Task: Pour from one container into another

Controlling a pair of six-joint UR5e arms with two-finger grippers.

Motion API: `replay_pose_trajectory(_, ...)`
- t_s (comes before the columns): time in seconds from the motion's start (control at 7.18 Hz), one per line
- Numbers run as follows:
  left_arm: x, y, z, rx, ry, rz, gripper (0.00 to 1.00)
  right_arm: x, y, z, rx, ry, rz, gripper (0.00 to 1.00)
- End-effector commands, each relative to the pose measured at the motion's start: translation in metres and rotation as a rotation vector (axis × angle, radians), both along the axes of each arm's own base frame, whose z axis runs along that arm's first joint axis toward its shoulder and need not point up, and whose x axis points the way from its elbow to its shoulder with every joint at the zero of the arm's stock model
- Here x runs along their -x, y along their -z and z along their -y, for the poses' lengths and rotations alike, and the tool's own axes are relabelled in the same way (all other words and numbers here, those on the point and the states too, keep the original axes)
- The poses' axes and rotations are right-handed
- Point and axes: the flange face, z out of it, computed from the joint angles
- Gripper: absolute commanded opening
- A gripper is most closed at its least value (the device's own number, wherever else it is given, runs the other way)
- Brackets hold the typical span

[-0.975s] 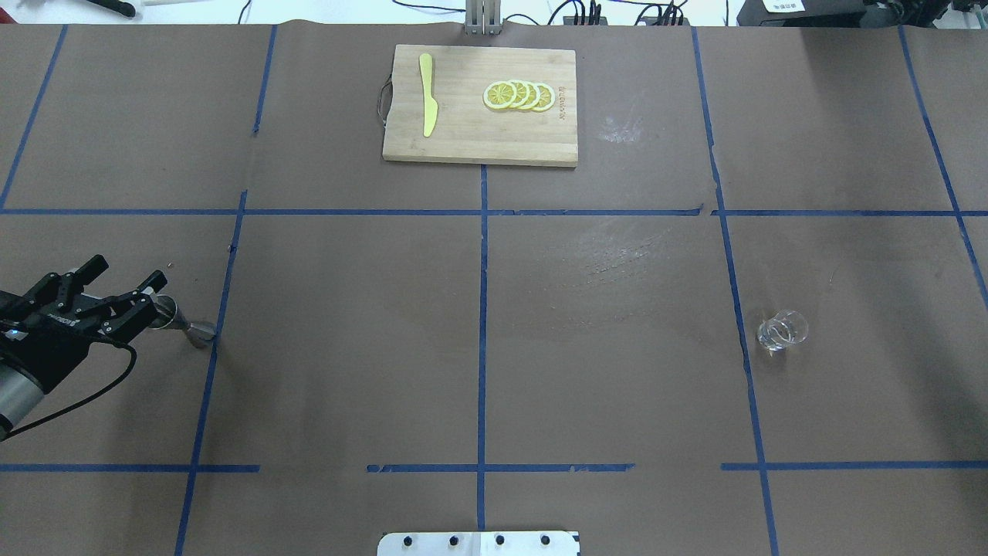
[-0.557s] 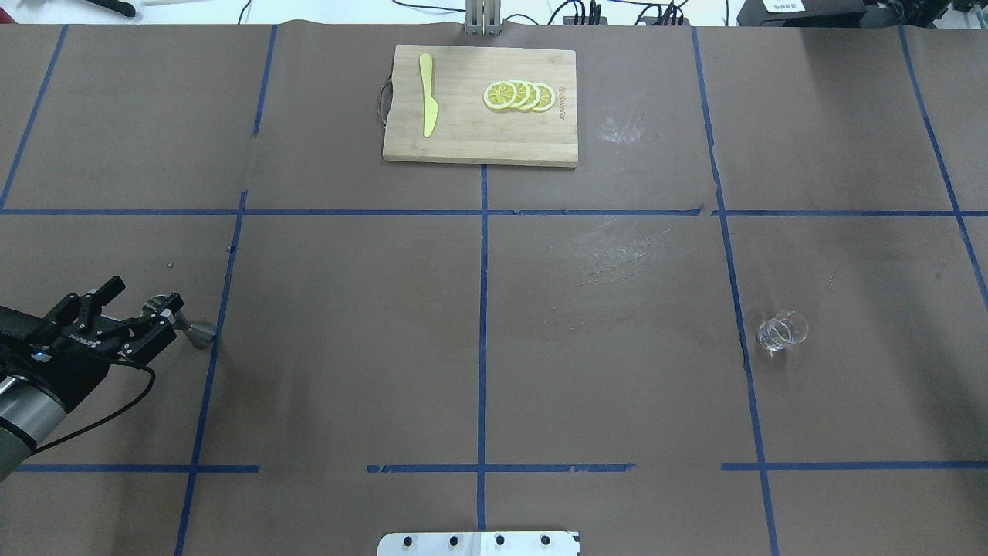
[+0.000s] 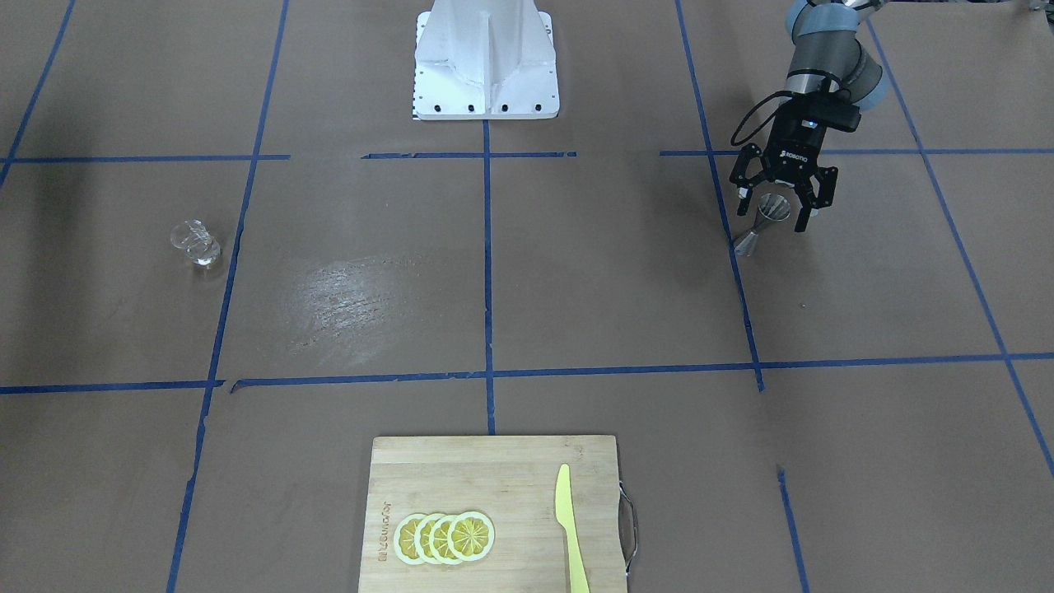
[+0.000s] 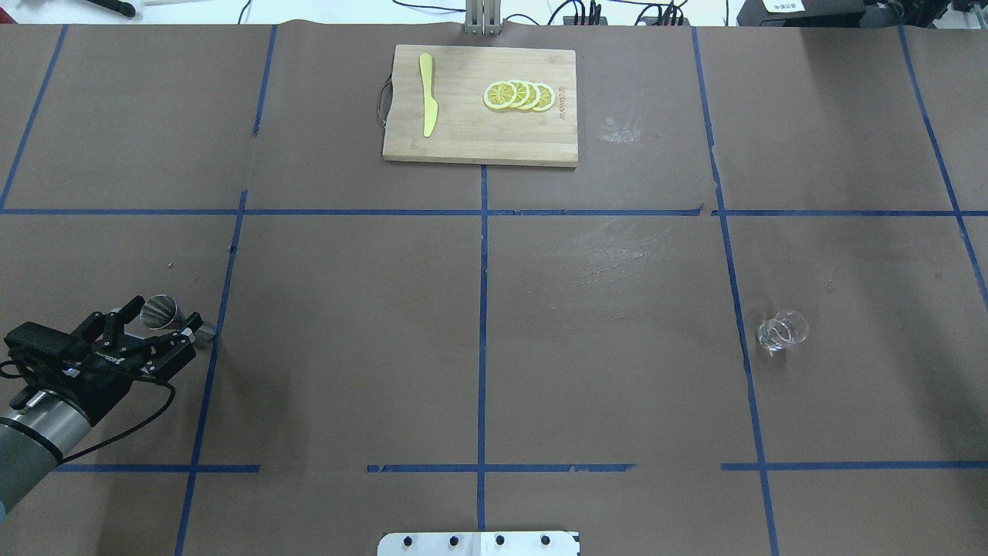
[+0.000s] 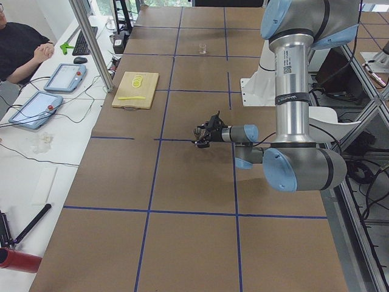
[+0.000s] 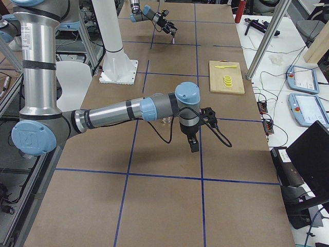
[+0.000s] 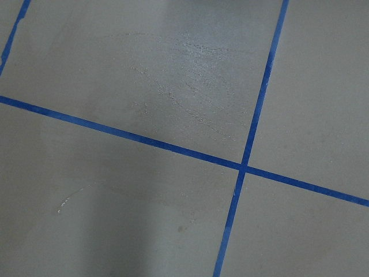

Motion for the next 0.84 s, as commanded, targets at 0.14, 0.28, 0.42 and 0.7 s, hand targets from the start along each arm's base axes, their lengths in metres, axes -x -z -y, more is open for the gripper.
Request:
replay_pose_trajectory(0.14, -0.016, -0.004, -0.006, 0.003, -0.020, 0.002, 0.88, 0.000, 0.001, 0.000, -0.002, 0.000, 0.000, 1.00)
replay_pose_trajectory(0.28, -0.018, -0.008, -0.006, 0.004, -0.021, 0.011, 0.79, 0.000, 0.001, 0.000, -0.001, -0.001, 0.000, 1.00)
replay_pose_trajectory(0.42, -0.021, -0.008, -0.005, 0.004, -0.021, 0.009, 0.71, 0.000, 0.001, 0.000, -0.001, -0.001, 0.000, 1.00)
replay_pose_trajectory(0.7, -0.022, -0.014, -0.005, 0.006, -0.020, 0.021, 0.71, 0.000, 0.001, 0.000, -0.002, -0.001, 0.000, 1.00)
